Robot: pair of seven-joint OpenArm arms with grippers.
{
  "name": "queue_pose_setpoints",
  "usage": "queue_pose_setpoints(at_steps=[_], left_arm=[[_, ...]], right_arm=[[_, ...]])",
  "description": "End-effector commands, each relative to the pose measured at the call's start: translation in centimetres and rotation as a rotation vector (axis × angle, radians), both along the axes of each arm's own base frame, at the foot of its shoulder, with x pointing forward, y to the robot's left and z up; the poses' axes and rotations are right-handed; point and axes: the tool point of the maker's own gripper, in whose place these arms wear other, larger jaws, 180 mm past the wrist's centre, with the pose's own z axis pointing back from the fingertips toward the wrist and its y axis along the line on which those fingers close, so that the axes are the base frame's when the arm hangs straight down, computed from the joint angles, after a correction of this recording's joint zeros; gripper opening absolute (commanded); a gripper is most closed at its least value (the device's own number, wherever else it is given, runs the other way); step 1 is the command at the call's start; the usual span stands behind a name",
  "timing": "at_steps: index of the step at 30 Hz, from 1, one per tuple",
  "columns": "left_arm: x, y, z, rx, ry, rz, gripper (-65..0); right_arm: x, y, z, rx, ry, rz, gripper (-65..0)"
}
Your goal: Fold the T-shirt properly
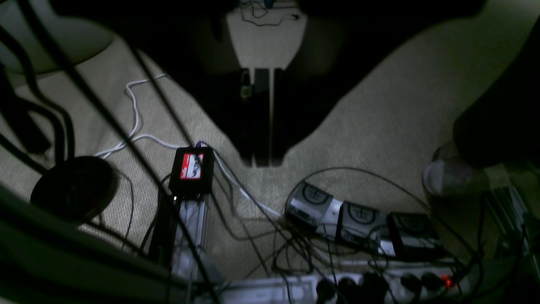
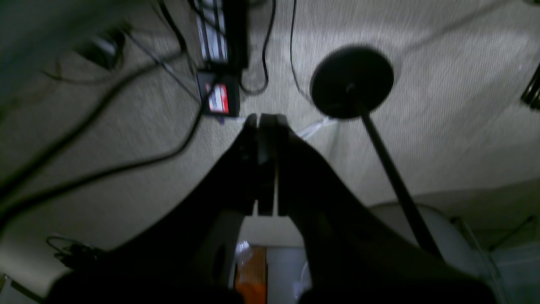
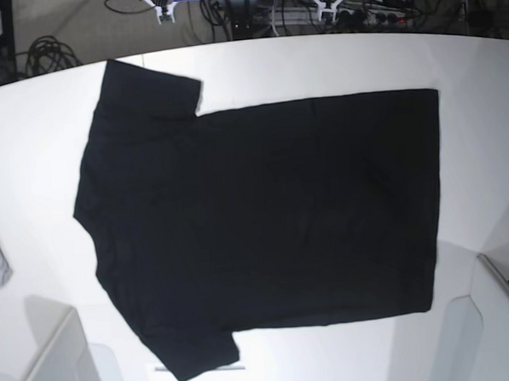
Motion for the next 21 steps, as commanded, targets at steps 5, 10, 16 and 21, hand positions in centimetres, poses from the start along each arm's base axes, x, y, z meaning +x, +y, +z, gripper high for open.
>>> queue_pose_setpoints(at_steps=[5, 10, 16, 21], left_arm=[[-1.0, 0.1, 0.3, 0.004, -0.018, -0.006, -65.0], [-1.4, 1.2, 1.3, 0.019, -0.078, -0.018, -65.0], [-2.6, 2.1, 3.0, 0.022, -0.182, -0.054, -65.0], [-4.2, 3.0, 4.8, 0.024, -0.319, -0.080, -65.0]], right_arm=[[-0.3, -0.2, 0.0, -0.005, -0.003, 0.004, -65.0], [-2.2, -0.2, 0.3, -0.004, 0.018, 0.007, -65.0], [-2.9, -1.0, 1.3, -0.016, -0.057, 0.008, -65.0], [-4.1, -1.2, 2.7, -0.018, -0.103, 0.003, -65.0]])
